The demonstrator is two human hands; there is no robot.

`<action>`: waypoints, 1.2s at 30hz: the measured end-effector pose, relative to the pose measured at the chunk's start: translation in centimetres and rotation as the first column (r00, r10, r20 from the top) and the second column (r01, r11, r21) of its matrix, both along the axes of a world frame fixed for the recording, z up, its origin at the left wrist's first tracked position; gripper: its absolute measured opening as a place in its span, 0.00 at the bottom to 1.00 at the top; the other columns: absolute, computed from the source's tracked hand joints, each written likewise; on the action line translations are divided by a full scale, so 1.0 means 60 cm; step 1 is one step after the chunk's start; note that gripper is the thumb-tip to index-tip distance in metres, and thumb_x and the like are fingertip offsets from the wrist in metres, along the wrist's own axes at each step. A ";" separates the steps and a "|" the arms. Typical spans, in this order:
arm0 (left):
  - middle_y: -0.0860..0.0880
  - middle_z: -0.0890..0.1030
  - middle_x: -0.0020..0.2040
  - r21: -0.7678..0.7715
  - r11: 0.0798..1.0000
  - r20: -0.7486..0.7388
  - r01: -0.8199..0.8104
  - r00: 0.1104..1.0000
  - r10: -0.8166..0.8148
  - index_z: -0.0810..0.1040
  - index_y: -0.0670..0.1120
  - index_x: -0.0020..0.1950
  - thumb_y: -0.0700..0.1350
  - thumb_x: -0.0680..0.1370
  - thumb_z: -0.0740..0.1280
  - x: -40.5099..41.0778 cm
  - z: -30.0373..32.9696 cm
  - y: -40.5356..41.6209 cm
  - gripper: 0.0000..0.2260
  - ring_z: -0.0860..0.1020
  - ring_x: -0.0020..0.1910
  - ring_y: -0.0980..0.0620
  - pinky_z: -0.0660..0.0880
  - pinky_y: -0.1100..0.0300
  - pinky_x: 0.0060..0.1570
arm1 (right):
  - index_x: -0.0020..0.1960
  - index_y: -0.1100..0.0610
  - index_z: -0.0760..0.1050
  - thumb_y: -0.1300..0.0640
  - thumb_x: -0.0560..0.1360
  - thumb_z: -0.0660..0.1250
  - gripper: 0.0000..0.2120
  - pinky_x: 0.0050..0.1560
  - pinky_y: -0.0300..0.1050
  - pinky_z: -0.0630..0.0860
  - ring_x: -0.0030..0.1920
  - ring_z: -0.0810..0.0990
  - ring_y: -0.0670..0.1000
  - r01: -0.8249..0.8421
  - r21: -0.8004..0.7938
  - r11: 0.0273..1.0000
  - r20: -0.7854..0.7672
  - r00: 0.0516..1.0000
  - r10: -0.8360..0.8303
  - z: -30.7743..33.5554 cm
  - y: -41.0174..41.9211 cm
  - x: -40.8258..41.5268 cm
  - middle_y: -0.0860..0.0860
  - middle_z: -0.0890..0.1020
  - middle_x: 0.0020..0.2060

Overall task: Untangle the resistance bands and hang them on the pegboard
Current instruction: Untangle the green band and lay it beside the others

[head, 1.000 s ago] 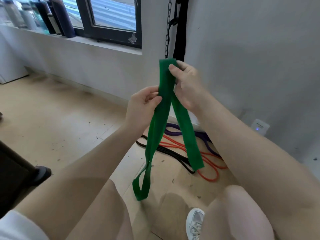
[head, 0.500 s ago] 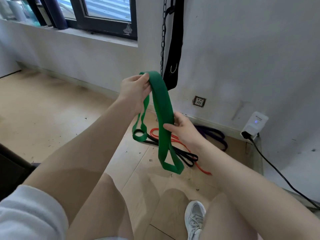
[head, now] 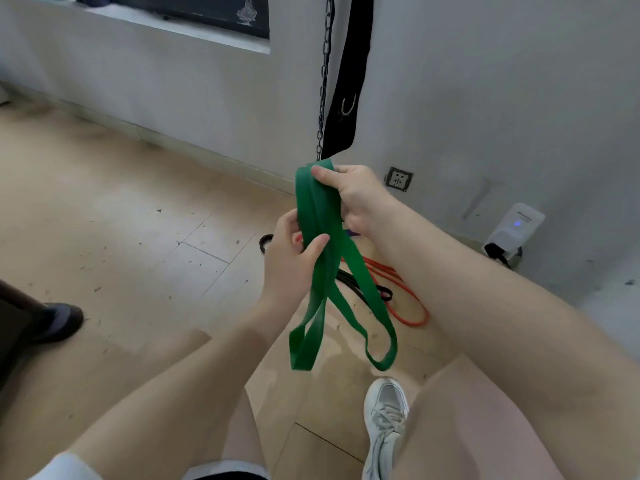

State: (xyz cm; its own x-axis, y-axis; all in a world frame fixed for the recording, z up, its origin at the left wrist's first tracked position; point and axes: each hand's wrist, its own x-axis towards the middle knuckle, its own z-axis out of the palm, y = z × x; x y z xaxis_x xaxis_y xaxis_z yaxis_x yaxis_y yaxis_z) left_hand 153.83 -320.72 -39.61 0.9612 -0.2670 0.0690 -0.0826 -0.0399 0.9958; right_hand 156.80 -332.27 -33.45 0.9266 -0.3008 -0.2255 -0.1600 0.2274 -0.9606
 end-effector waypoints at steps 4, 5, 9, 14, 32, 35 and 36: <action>0.56 0.79 0.46 0.015 0.992 0.073 -0.127 0.989 0.126 0.74 0.46 0.61 0.37 0.74 0.68 0.023 0.019 -0.012 0.17 0.82 0.45 0.52 0.80 0.53 0.48 | 0.49 0.66 0.75 0.65 0.77 0.61 0.05 0.43 0.46 0.81 0.41 0.80 0.53 -0.024 0.090 0.996 0.122 0.992 0.013 0.004 -0.016 -0.004 0.58 0.80 0.42; 0.54 0.80 0.46 0.011 0.991 0.084 -0.137 0.987 0.135 0.72 0.47 0.62 0.37 0.73 0.68 0.027 0.025 -0.016 0.18 0.82 0.45 0.51 0.80 0.51 0.48 | 0.51 0.66 0.75 0.64 0.78 0.60 0.07 0.47 0.46 0.80 0.42 0.80 0.53 -0.048 0.076 0.996 0.147 0.988 0.036 0.005 -0.024 -0.008 0.58 0.80 0.43; 0.46 0.81 0.45 -0.089 0.989 0.047 -0.121 0.991 0.126 0.70 0.55 0.55 0.36 0.74 0.67 0.041 0.059 -0.039 0.17 0.82 0.41 0.49 0.81 0.56 0.40 | 0.53 0.61 0.78 0.47 0.79 0.58 0.18 0.51 0.48 0.77 0.46 0.81 0.52 0.062 -0.528 0.847 0.046 0.998 -0.044 -0.024 -0.049 -0.025 0.56 0.83 0.47; 0.48 0.83 0.43 -0.108 0.979 -0.115 -0.175 0.980 0.163 0.82 0.51 0.39 0.37 0.73 0.68 0.060 0.072 -0.070 0.10 0.81 0.46 0.49 0.79 0.55 0.51 | 0.62 0.55 0.72 0.53 0.78 0.62 0.14 0.56 0.41 0.72 0.54 0.77 0.43 -0.170 -0.435 0.884 -0.030 0.984 0.175 -0.136 -0.051 -0.103 0.45 0.79 0.53; 0.48 0.78 0.55 -0.141 0.830 -0.336 -0.540 0.815 0.473 0.74 0.44 0.62 0.38 0.73 0.70 0.121 0.038 0.002 0.19 0.77 0.48 0.53 0.73 0.69 0.44 | 0.52 0.57 0.66 0.54 0.81 0.54 0.07 0.42 0.51 0.73 0.43 0.75 0.53 0.055 -0.804 0.592 -0.124 0.958 -0.258 -0.164 -0.139 -0.101 0.52 0.76 0.43; 0.48 0.77 0.56 -0.111 0.842 -0.308 -0.529 0.823 0.477 0.73 0.46 0.63 0.39 0.72 0.71 0.128 0.023 0.006 0.20 0.77 0.50 0.52 0.73 0.67 0.44 | 0.54 0.59 0.66 0.52 0.81 0.53 0.11 0.35 0.43 0.67 0.38 0.72 0.49 0.135 -0.697 0.704 -0.084 0.960 -0.268 -0.141 -0.143 -0.097 0.48 0.73 0.39; 0.48 0.76 0.57 -0.099 0.850 -0.304 -0.518 0.829 0.469 0.72 0.47 0.63 0.39 0.72 0.71 0.132 0.019 0.010 0.21 0.77 0.51 0.51 0.74 0.65 0.45 | 0.56 0.60 0.69 0.52 0.81 0.54 0.12 0.34 0.41 0.67 0.37 0.72 0.48 0.144 -0.631 0.762 -0.087 0.963 -0.254 -0.132 -0.147 -0.098 0.48 0.74 0.38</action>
State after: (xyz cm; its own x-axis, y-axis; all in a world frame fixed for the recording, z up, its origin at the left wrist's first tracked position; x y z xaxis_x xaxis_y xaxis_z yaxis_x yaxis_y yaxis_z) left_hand 161.73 -320.15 -38.47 0.9497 0.2408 -0.2002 0.1630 0.1657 0.9726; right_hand 150.94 -341.09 -41.39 0.7982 -0.5989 -0.0650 -0.3392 -0.3576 -0.8701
